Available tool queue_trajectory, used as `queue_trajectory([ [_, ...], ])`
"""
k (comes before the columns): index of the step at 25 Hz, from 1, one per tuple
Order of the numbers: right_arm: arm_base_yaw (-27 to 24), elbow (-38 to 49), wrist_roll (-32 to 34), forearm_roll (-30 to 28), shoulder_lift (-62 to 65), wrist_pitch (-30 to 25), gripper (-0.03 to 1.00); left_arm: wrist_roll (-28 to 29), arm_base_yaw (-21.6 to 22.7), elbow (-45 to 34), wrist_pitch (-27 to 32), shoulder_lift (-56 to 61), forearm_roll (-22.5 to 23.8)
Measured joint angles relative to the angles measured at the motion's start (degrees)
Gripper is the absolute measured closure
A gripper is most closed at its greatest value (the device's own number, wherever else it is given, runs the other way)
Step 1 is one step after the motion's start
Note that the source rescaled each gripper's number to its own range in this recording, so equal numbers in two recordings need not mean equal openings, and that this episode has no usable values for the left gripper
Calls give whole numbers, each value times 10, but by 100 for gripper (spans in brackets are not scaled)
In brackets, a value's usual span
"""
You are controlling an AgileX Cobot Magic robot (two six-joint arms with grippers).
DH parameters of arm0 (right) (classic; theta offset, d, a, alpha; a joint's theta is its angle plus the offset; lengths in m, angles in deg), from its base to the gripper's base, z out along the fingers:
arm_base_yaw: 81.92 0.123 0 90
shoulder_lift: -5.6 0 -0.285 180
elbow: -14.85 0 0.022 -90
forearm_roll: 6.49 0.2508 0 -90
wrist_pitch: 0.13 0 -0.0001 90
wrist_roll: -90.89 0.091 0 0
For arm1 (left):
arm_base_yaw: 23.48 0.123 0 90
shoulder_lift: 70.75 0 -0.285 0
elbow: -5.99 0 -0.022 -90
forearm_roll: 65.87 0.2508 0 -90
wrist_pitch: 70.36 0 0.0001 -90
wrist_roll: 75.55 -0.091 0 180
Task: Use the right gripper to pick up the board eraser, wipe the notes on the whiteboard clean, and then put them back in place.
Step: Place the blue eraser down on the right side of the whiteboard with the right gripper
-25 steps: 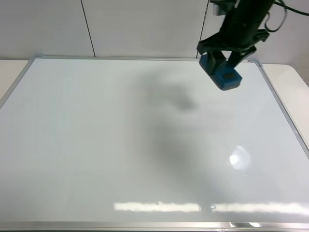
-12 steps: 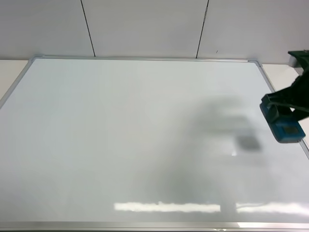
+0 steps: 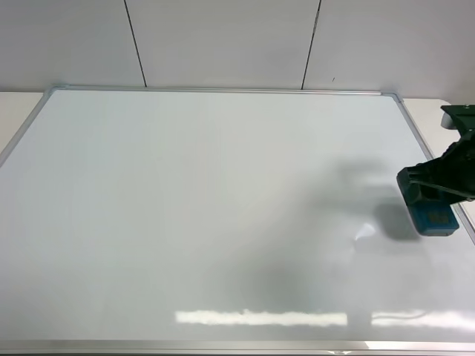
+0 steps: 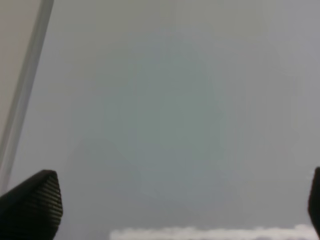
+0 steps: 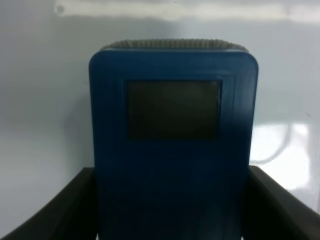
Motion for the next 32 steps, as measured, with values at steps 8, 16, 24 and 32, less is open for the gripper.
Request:
queue_trajectory([
  [8, 0, -51, -129, 134, -107, -1, 91, 0, 0, 0, 0, 0, 0],
  [16, 0, -55, -148, 156, -111, 6, 91, 0, 0, 0, 0, 0, 0],
  [24, 0, -55, -148, 160, -111, 15, 91, 0, 0, 0, 0, 0, 0],
  [32, 0, -55, -151, 163, -111, 32, 4, 0, 0, 0, 0, 0, 0],
])
